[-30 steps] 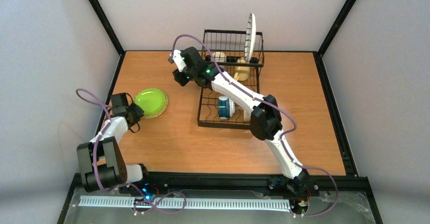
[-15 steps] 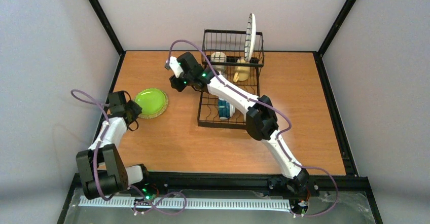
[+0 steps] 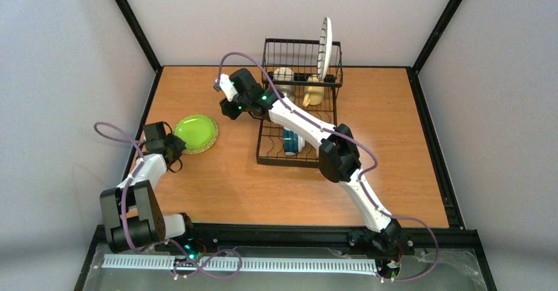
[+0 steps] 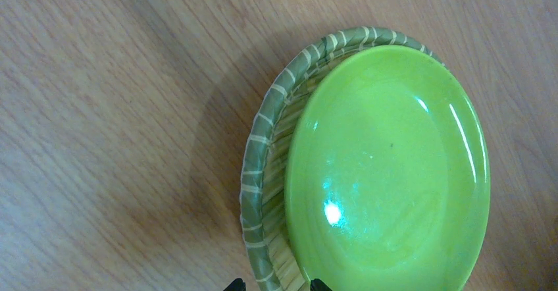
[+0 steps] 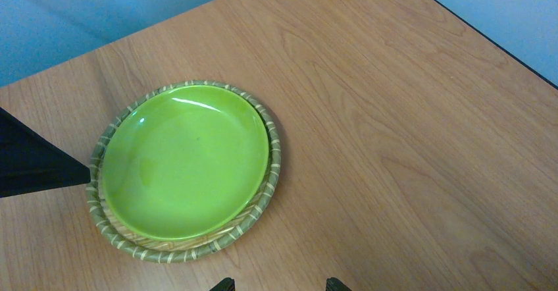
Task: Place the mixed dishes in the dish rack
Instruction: Move the plate to the center of the board, then grab the plate from the plate.
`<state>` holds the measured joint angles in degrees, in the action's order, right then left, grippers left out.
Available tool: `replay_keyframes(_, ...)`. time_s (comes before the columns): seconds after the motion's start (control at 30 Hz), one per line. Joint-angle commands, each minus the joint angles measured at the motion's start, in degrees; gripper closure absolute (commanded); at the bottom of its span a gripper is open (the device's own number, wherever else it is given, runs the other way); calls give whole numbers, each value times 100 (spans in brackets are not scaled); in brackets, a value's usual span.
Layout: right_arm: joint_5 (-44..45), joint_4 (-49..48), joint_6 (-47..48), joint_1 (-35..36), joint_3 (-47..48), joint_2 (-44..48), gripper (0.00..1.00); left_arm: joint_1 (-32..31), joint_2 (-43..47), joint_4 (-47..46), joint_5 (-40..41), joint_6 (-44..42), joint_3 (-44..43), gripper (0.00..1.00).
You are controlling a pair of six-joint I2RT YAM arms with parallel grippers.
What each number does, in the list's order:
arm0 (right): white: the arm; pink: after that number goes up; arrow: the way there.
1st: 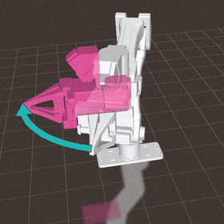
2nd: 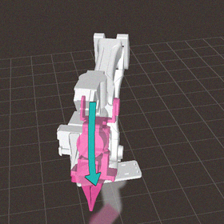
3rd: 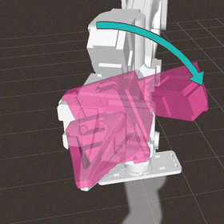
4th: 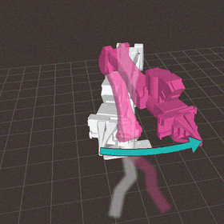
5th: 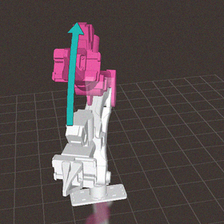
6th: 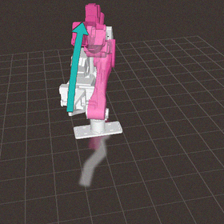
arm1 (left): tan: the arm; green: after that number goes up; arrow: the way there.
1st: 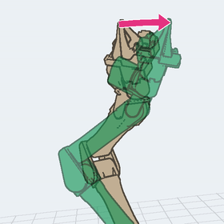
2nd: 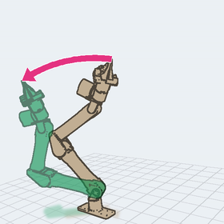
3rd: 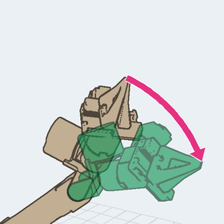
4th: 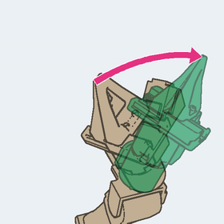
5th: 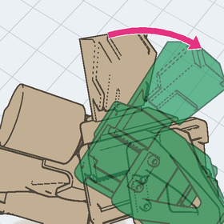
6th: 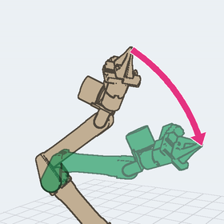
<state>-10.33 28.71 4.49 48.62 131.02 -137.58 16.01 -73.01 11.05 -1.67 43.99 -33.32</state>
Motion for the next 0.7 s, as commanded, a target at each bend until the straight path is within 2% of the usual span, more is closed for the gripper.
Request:
replay_keyframes(0.0, -65, -22, -10, 51, 110, -163, 21, -28, -64, -352, 52, 220, 68, 45)
replay_keyframes(0.67, -44, -32, 6, 50, 112, -209, 21, -28, -117, -692, 9, 399, 219, 46)
